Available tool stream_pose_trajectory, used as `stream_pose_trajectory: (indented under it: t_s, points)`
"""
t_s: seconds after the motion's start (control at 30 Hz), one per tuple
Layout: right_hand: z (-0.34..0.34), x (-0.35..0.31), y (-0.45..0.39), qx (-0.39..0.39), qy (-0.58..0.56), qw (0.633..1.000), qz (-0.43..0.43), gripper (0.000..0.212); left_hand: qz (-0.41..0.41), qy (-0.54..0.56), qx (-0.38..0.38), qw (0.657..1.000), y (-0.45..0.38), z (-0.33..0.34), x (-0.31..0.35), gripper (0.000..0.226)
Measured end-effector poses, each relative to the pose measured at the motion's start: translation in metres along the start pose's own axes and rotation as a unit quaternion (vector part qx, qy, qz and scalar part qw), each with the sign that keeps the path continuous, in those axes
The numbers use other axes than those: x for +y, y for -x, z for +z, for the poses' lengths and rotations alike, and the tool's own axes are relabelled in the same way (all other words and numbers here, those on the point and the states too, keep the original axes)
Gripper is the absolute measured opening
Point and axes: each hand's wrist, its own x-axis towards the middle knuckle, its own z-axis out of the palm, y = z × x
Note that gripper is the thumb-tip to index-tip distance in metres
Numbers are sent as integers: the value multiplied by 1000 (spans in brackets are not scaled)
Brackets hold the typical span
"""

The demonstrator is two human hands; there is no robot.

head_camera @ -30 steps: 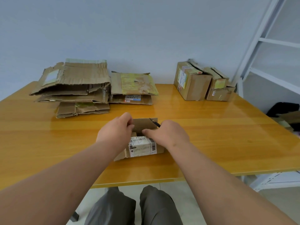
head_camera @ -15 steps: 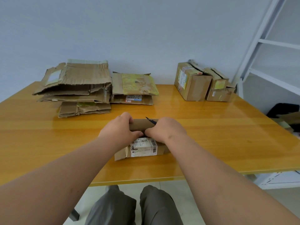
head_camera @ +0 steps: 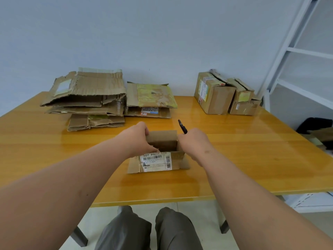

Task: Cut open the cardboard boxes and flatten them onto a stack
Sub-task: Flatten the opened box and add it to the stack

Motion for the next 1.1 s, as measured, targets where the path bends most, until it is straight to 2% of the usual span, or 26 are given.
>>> stream_pose_trajectory:
  t_s: [0.17, 0.4, 0.5, 0.57, 0.67, 0.83, 0.9, 0.97, 1.03, 1.1]
  points:
    - [4, 8, 1, 8, -33, 999, -7, 24, -14, -23, -39, 999, 3, -1, 0, 54]
    - [7, 10, 8, 29, -14, 994, -103, 34, -59, -65, -40, 995, 1, -5, 6, 63]
    - [4, 12, 10, 18, -30, 994, -108, 33, -71, -24, -48, 996, 1, -9, 6, 55]
    - [1, 15, 10, 15, -35, 994, -106, 33, -74, 64, -51, 994, 1, -14, 3, 45]
    - [-2, 22, 8, 26, -58, 993, -100, 34, -30, 175, 3, 984, 0, -20, -6, 41]
    - [-3, 28, 9, 64, -92, 985, -128, 30, 47, 224, 90, 969, 2, -17, -17, 49]
    - [-4, 29, 12, 50, -59, 982, -173, 32, 64, 202, 113, 971, 2, -14, -19, 55]
    - [-2, 30, 13, 21, 21, 978, -209, 32, 94, 126, 116, 981, 2, -10, -24, 62]
    - [4, 34, 13, -19, 95, 969, -229, 28, 116, 78, 102, 985, 1, -7, -34, 53]
    - [9, 38, 15, -47, 117, 962, -242, 21, 136, 46, 97, 985, 2, -6, -45, 41]
